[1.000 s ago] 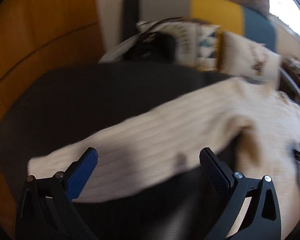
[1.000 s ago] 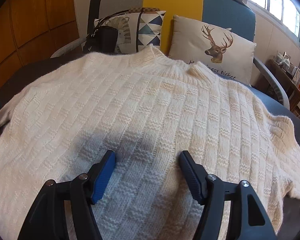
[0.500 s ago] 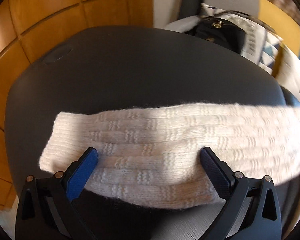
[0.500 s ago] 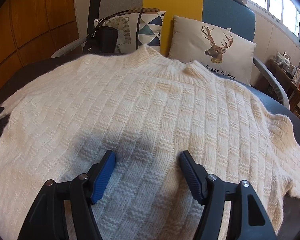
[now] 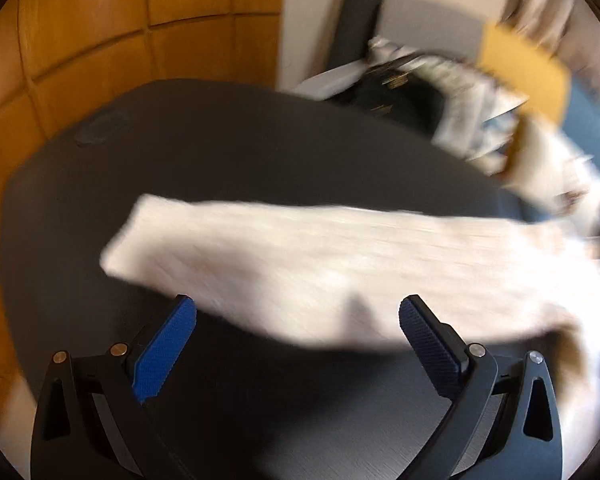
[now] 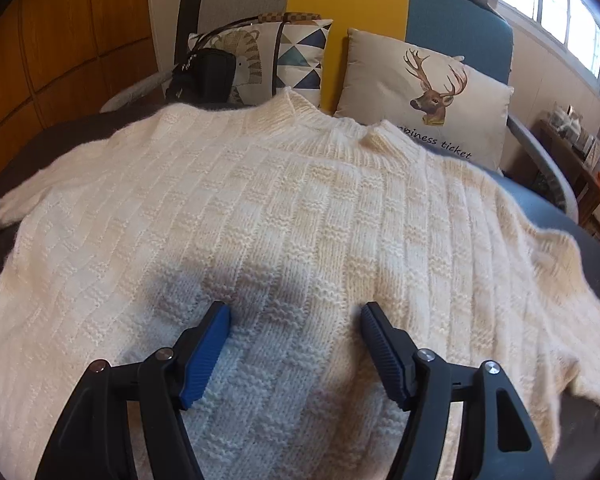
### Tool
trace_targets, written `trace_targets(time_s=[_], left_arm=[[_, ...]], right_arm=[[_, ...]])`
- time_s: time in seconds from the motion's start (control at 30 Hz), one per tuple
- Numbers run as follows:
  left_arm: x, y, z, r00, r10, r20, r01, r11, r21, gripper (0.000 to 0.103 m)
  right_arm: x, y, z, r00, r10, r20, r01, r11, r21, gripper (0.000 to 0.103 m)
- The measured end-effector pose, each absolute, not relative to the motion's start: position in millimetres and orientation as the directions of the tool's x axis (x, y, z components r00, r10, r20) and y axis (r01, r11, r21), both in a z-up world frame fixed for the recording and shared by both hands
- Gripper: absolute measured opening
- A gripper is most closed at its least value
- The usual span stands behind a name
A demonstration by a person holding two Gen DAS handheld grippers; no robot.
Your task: Fold clothes
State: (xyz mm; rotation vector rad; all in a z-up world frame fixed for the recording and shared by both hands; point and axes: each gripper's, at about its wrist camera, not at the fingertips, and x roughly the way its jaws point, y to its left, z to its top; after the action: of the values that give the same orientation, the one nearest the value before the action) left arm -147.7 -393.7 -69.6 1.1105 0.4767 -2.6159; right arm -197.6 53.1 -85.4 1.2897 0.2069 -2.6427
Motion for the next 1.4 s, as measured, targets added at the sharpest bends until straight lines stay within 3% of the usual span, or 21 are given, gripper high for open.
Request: trace_targets(time_s=[0.1, 0.23, 0.43, 0.63, 0.7, 0.83, 1.1, 1.27, 1.3, 1.4], left_arm=[[-118.4, -359.8, -77.4, -0.702, 0.106, -0.704, 0.226, -0.905, -0.361, 0.103], [-104.2, -311.9, -96.8, -0.642, 0.281, -0.713, 0.095, -0.894, -0.438, 0.103], [-77.4, -265.3, -99.4, -0.649, 0.303, -0.698, -0.023, -0.925, -0.38, 0.103], [-54.3, -217.9, -114.6, -0.652, 0.12, -0.749, -0.125, -0.991, -0.05, 0.102], [-40.0, -215.4, -119.6, -0.649, 0.156, -0.745, -0.138, -0.987, -0.086, 0.102], [-22.0, -219.3, -122.6, -0.638, 0.224, -0.737, -0.135, -0.975, -0.179, 0.087], [-4.9, -239.1, -115.5, -0.635, 0.25, -0.731, -0.097, -0.965, -0.245, 0.053], [13.7, -259.6, -110.2, -0.626, 0.356, -0.694, -0.071, -0.912, -0.403, 0.052], [11.6, -267.6, -110.9, -0.624, 0.388, -0.678, -0.054, -0.887, -0.458, 0.052], [16.8, -302.2, -111.4, -0.651, 0.407, -0.641, 0.082, -0.802, -0.592, 0.056]], right_arm=[[-203.0, 22.2, -57.3, -0.633, -0.211, -0.745, 0.304, -0.953, 0.011, 0.068], [-234.9, -47.4, -38.3, -0.572, -0.343, -0.746, 0.464, -0.884, 0.05, 0.054], [-289.7, -133.8, -64.6, -0.449, -0.303, -0.841, 0.575, -0.818, -0.012, 0.032], [-315.9, -162.5, -79.6, -0.487, -0.258, -0.834, 0.535, -0.843, -0.052, 0.032], [-322.4, -167.7, -83.0, -0.502, -0.245, -0.829, 0.513, -0.856, -0.058, 0.032], [-324.3, -173.1, -88.2, -0.552, -0.232, -0.801, 0.485, -0.871, -0.082, 0.032], [-331.2, -173.2, -91.2, -0.588, -0.232, -0.775, 0.473, -0.876, -0.096, 0.032], [-334.3, -174.9, -82.8, -0.549, -0.242, -0.8, 0.504, -0.86, -0.085, 0.036], [-331.0, -168.4, -72.8, -0.535, -0.295, -0.792, 0.509, -0.86, -0.024, 0.036], [-299.0, -132.8, -37.2, -0.581, -0.491, -0.65, 0.484, -0.85, 0.21, 0.037]])
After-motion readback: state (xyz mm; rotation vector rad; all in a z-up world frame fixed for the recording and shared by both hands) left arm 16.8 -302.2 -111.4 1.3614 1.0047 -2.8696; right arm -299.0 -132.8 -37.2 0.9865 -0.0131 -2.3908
